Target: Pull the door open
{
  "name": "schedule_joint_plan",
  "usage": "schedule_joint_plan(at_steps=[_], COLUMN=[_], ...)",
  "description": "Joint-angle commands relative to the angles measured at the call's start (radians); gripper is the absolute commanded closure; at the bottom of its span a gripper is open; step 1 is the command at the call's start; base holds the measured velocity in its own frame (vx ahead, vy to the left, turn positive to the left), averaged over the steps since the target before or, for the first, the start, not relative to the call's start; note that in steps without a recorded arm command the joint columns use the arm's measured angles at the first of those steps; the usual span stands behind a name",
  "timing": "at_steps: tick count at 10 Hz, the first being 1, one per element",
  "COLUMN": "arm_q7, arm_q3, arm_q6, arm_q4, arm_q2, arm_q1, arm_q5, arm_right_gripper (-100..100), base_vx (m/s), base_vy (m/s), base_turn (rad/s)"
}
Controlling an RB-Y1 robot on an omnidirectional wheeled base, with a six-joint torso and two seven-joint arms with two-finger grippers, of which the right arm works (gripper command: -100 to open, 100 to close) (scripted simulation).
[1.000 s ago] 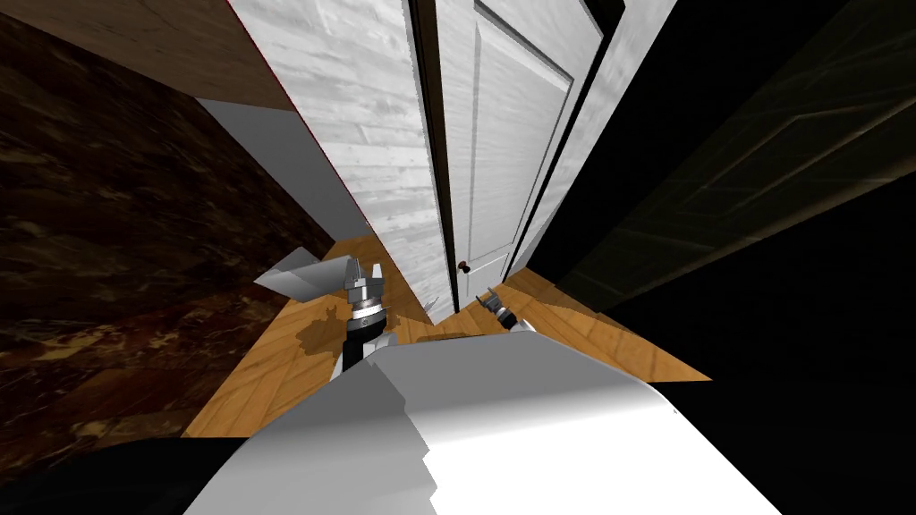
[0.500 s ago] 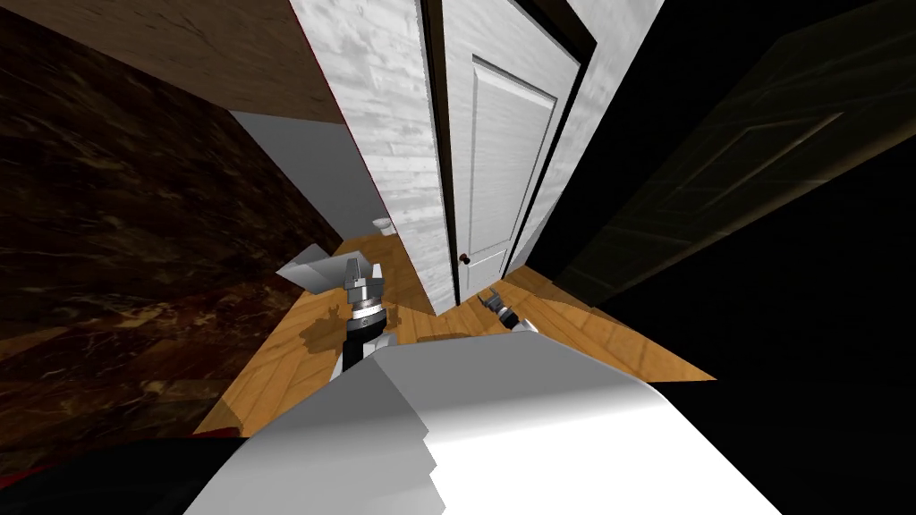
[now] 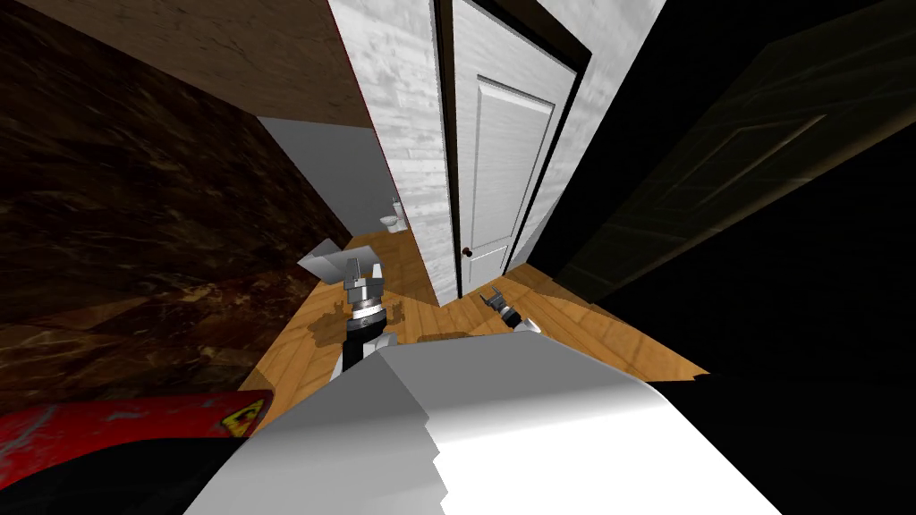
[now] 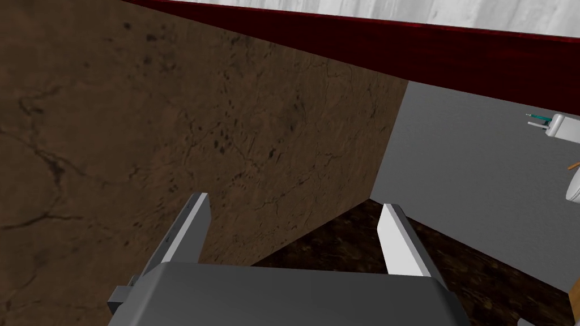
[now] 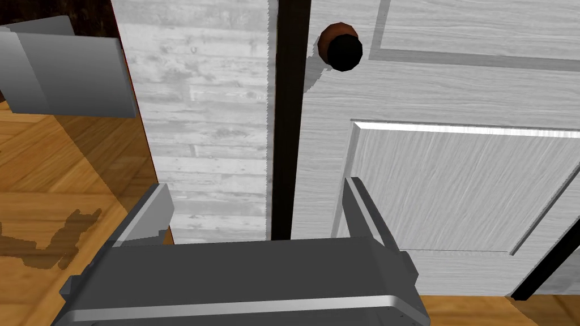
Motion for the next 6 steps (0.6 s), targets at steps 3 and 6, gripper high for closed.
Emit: schedule_joint_plan(at_steps=[3,6], arm_q7=[0.009,0.026], arm_q3=[-0.012,-0.027], arm_q6=[-0.007,-0.015], arm_q4=[0.002,0.009], arm_q2=[-0.024,-0.048], arm_q1=[-0.004,-0.011], arm_q5=[-0.014,-0.033], arm_right_gripper=[-100,-100], base_vx=[-0.193,-0.21], base_vy=[0.014,0.018], base_turn=[0.087,0.131])
